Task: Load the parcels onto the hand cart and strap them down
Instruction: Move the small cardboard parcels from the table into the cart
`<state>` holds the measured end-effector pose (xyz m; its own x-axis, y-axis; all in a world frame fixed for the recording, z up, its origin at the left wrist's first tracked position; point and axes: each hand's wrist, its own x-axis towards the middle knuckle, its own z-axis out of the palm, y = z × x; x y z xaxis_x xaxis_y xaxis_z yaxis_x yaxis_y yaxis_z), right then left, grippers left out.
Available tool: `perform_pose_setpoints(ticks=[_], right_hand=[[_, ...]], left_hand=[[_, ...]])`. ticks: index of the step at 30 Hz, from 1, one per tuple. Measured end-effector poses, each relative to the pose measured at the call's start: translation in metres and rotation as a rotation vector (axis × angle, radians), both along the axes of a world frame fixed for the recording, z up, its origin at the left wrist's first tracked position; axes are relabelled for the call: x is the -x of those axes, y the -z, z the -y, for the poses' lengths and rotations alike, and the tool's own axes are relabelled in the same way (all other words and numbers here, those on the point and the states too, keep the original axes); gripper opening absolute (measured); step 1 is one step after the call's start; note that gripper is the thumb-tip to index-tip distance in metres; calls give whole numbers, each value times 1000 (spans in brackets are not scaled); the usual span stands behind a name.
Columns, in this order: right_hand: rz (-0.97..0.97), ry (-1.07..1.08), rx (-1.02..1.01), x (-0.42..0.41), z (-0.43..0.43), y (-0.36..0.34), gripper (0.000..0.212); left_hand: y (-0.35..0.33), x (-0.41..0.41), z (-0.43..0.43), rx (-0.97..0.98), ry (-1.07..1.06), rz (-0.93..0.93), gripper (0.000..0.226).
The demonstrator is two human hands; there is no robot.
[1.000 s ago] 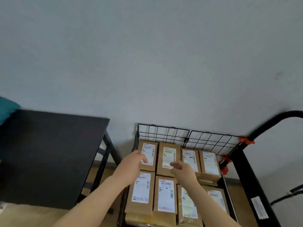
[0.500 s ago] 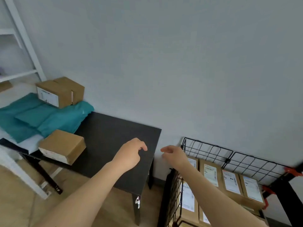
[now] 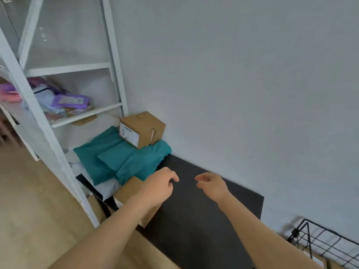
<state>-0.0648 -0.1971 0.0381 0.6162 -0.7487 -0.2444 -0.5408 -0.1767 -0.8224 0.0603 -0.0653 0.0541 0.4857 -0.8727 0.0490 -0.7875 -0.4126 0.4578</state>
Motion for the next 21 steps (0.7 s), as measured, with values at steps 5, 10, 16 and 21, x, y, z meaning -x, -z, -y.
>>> perform_pose_setpoints(ticks=[5,10,16,21], right_hand=[[12,-55,-7,-80,33,-7,28],[-12,-99,37,-151,48,-2,30],[-35,-125,121,-230,48,-3,34],[-53,-102,239,-292,44,-11,39]], left_hand=[[0,-84,22,-9,-87,-32,29],[10,-156,21,53,-221,-127,32],[16,-239,19,140,-299,-188,38],[26,-298,27,174,-282,-316,46]])
